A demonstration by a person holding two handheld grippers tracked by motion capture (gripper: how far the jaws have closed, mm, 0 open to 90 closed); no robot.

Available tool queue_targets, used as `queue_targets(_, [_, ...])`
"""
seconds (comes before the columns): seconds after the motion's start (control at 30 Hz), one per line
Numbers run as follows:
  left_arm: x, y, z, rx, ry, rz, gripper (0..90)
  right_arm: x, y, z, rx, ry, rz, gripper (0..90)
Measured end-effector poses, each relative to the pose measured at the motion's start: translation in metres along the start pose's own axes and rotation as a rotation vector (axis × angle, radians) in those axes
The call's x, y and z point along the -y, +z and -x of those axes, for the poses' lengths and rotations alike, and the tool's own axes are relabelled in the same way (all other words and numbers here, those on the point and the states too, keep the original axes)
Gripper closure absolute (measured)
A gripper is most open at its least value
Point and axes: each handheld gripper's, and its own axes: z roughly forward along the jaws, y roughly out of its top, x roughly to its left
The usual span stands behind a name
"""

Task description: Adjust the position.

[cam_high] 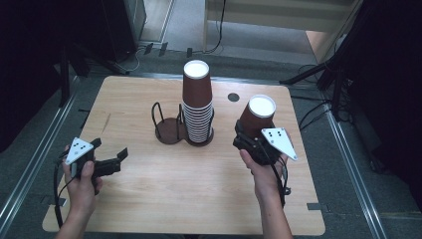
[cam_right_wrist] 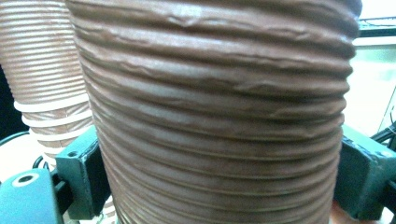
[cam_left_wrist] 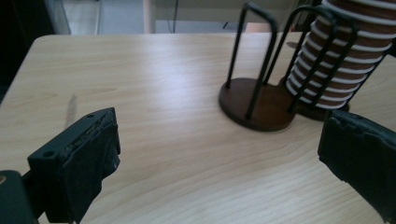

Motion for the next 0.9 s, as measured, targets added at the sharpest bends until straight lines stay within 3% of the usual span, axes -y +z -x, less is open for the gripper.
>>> queue_targets(0.4, [-0.023,0.021,0.043,0.078,0.044,0.036,0.0,0.024,-0.007,-0.002,-0.035,-0.040,-0.011,9.6])
queue_targets(0.63, [-0.023,0.027,0.056,0.152,0.064,0.019,0.0,0.040,-0.010,-0.001,-0.043,-0.059,-0.045,9.6])
queue_targets(0.8, [-0.022,0.029,0.067,0.195,0.109,0.006,0.0,0.055,-0.011,-0.004,-0.049,-0.094,-0.071,9.6])
queue_targets(0.9, [-0.022,0.029,0.072,0.219,0.106,0.008,0.0,0.063,-0.011,-0.007,-0.054,-0.104,-0.086,9.6])
